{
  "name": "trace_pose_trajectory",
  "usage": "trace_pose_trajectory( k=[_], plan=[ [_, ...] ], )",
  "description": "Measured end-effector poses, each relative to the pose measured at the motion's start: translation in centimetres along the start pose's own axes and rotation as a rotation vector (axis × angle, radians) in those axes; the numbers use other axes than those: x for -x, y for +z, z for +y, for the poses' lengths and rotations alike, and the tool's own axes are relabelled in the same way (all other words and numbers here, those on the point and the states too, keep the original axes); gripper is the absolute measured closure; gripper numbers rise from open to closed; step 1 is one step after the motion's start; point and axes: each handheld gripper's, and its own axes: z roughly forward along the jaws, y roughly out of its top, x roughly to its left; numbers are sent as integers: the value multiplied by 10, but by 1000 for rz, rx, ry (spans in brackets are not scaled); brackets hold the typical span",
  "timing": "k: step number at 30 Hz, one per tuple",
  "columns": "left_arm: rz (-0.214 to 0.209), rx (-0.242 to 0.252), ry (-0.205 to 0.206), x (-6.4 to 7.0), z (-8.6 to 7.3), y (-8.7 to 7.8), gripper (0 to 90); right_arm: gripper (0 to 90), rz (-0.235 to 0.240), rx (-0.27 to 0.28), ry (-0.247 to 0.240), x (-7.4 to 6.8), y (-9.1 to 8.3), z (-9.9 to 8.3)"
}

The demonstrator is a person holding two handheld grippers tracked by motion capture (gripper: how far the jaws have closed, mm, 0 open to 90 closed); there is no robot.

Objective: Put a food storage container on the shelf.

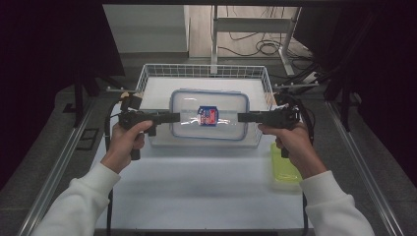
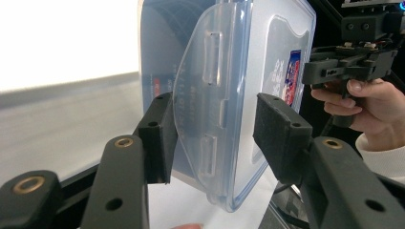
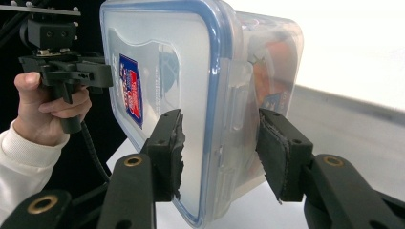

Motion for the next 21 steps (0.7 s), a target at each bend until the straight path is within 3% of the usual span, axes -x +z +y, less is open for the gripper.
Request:
trace_pose_trajectory(
  k=[14,21],
  plan=[
    [4,-8,-16,-11,41,0,515,529,7,-7,15,8,6,42],
    [4,-4,-30,-23,60,1,515,530,8,-10,25,14,15,65]
  ],
)
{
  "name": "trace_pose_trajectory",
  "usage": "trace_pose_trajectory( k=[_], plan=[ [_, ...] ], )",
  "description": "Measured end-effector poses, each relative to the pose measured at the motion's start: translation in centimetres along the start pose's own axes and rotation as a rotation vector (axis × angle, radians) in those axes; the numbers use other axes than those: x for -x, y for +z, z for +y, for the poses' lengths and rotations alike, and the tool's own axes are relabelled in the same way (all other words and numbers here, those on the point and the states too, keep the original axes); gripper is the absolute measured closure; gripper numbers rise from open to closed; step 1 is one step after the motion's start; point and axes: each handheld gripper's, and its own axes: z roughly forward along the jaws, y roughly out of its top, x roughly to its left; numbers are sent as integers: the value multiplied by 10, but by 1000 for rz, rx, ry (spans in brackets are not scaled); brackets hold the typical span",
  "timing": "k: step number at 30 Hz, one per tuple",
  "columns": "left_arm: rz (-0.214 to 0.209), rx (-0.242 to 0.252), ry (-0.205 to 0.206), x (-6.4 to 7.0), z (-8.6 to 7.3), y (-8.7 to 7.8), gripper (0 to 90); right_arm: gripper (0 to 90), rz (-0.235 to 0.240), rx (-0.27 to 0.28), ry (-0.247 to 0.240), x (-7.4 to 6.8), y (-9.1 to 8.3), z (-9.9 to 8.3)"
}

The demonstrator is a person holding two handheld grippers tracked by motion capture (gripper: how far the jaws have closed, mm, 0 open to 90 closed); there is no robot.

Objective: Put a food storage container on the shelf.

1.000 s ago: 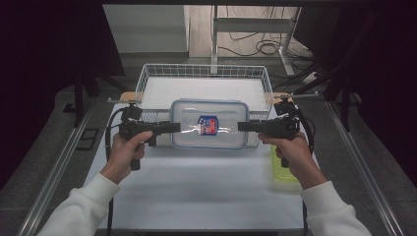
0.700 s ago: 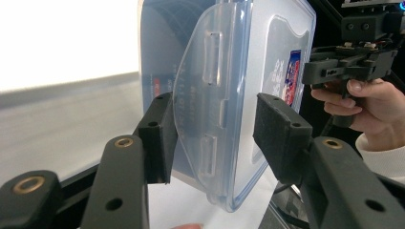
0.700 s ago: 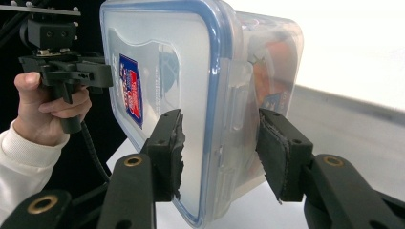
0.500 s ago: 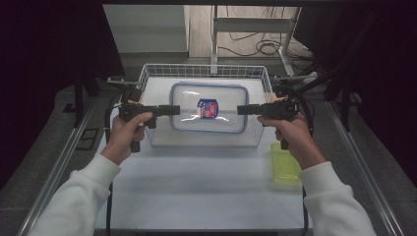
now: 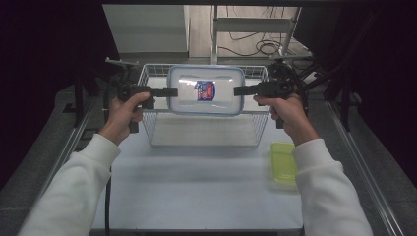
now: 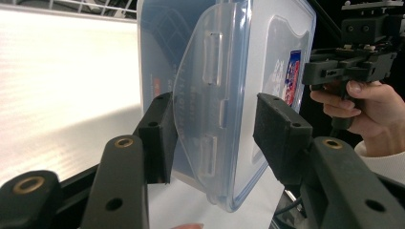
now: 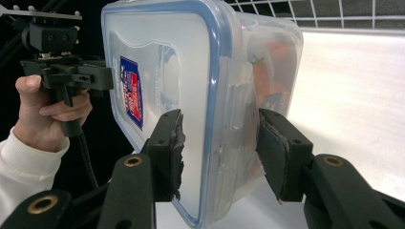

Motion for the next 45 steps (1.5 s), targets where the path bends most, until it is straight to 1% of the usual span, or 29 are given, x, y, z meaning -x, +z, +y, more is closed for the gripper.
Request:
trace_pose_trajectory(
  k=[8,11,12,17,22,23,26,30,34,35,40,44,45],
  plan=[
    [3,0,-22,-13,10,4,514,531,13,-8,6,12,11,16],
    [4,-2,-24,-16,11,6,514,530,14,-12,11,16,14,18],
    [5,-3,-29,-20,13,8,514,530,15,-14,18,19,16,19],
    [2,-11,-54,-30,14,14,514,530,12,-24,33,26,22,22],
    [1,-7,-64,-33,17,17,516,530,18,-21,45,34,26,24],
    [-3,-7,-75,-34,18,17,517,530,21,-18,50,35,27,24],
    [-11,-16,-104,-37,21,18,521,531,39,-13,75,40,28,25],
    [-35,-21,-148,-45,25,20,527,529,59,-8,111,47,31,27],
    [-40,-31,-187,-49,29,22,523,522,72,-8,152,54,34,30],
    [-41,-38,-204,-50,30,23,523,521,73,-12,163,55,35,31],
    [-37,-55,-244,-54,36,26,517,511,67,-31,207,59,38,37],
    [-57,-51,-276,-61,38,28,513,506,70,-26,264,64,41,38],
    [-57,-51,-284,-62,39,29,511,504,70,-27,277,65,42,39]
  ],
)
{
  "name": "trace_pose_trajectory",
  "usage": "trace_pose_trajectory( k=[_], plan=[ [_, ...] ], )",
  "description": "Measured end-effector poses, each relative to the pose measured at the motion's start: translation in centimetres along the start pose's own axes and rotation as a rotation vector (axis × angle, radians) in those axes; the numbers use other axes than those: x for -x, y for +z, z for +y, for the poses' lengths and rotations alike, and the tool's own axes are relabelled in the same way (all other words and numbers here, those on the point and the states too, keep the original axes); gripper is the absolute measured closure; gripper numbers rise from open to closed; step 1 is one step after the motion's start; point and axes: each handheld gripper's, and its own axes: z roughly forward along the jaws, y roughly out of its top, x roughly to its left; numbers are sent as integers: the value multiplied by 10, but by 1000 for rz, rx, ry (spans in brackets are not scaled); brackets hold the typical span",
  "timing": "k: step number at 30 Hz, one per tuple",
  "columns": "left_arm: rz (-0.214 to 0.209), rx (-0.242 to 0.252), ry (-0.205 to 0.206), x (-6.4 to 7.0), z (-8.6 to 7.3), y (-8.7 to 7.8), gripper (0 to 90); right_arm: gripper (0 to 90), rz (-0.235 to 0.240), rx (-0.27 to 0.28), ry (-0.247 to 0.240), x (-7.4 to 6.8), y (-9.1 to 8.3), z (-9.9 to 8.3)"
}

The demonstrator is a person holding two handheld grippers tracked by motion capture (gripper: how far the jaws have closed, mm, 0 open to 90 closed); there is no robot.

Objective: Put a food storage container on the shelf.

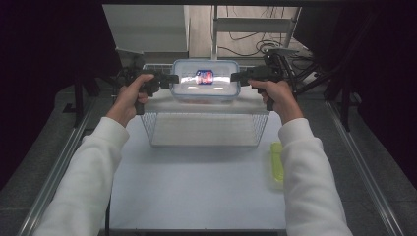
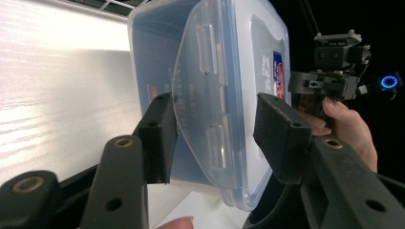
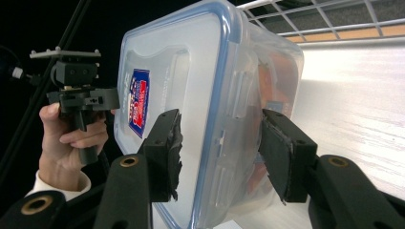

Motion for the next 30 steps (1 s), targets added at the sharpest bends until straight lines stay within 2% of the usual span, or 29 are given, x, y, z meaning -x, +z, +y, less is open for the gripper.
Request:
trace_pose_trajectory(
  k=[7,8,13,15,23,24,25,30],
  plan=[
    [-10,5,-36,-6,3,3,500,491,-9,-4,63,4,4,4],
    [-1,7,-41,-5,4,4,490,490,-7,-1,93,5,5,5],
    [43,16,-52,-3,5,8,451,483,-16,6,149,9,8,6],
    [49,18,-60,-4,6,9,442,478,-26,13,168,10,9,6],
    [51,27,-76,-4,6,11,431,472,-59,48,168,9,10,5],
    [66,33,-72,-4,6,11,431,471,-59,49,168,9,10,5],
    [87,41,-60,-3,6,11,401,468,-60,51,168,9,10,5],
    [115,51,-28,1,3,16,295,437,-70,57,147,7,10,4]
  ],
)
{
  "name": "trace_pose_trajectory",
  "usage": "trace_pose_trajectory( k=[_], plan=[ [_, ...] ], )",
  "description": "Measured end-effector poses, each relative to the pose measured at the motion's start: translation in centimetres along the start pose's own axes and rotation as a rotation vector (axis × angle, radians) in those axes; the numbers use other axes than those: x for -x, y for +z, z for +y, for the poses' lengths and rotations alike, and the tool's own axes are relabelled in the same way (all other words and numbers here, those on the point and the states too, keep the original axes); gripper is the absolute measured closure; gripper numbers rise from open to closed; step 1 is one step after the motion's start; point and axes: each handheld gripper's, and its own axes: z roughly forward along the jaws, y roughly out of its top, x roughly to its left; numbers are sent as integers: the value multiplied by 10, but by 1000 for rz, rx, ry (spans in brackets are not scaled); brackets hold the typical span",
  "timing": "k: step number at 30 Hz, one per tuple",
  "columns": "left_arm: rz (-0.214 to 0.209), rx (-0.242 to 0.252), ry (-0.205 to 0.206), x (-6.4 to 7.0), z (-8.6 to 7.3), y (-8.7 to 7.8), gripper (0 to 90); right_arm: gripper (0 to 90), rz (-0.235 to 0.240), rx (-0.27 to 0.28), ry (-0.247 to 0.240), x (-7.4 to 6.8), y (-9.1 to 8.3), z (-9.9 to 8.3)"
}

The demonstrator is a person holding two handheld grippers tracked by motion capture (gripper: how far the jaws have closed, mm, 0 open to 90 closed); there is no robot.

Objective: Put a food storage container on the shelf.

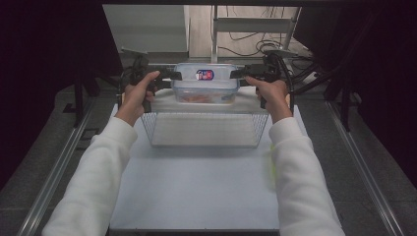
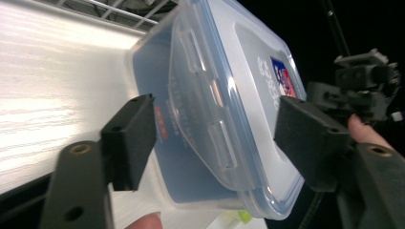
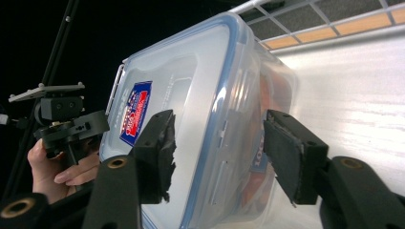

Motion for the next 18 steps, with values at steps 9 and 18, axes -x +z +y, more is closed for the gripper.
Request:
trace_pose_trajectory(
  k=[9,18],
  plan=[
    [-27,52,88,14,-6,-9,226,420,13,77,-117,-11,-22,-3],
    [22,100,249,27,-24,-26,218,356,-89,96,-338,-30,-44,-24]
  ],
)
